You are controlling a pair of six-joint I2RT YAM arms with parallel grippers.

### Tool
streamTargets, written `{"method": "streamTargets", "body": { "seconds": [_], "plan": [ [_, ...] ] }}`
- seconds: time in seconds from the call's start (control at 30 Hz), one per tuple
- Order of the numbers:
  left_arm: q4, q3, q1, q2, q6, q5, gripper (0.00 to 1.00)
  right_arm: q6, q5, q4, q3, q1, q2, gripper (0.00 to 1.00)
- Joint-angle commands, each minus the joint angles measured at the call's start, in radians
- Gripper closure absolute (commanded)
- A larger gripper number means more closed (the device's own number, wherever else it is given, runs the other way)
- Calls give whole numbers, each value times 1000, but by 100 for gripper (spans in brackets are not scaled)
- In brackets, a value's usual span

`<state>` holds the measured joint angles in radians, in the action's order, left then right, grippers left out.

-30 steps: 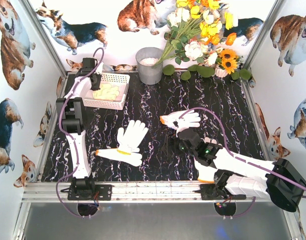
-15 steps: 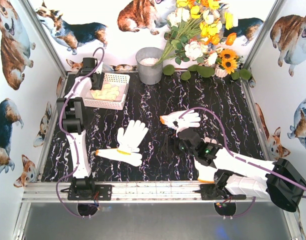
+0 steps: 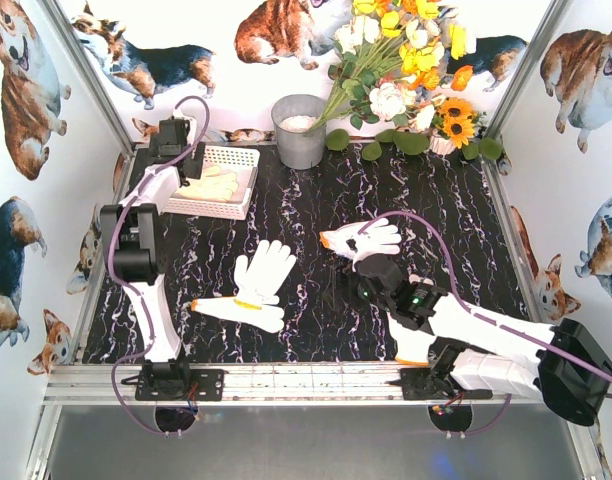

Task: Put the gloves into the storage basket
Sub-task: Place the glove in the bin.

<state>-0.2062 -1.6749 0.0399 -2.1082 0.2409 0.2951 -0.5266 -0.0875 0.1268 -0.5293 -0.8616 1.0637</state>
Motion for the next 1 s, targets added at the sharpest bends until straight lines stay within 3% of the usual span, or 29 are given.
{"method": "streamTargets", "body": {
  "seconds": [0.0,0.2,0.53,0.77,0.97],
  "plan": [
    [140,47,-19,100,14,77,11,-2,-36,14,-52,3,-63,27],
    [150,118,-72,264,-83,46,10,-13,-73,99,-77,3,-120,27],
    [95,548,-152,743,-379,-66,10,-126,-234,475,-221,36,-139,28],
    [-166,682,-152,1052,-330,-146,6,-299,-250,646,-144,183,-107,32],
    [-180,847,-150,1217,-299,-84,3,-415,-238,702,-93,185,-33,42]
  ]
}}
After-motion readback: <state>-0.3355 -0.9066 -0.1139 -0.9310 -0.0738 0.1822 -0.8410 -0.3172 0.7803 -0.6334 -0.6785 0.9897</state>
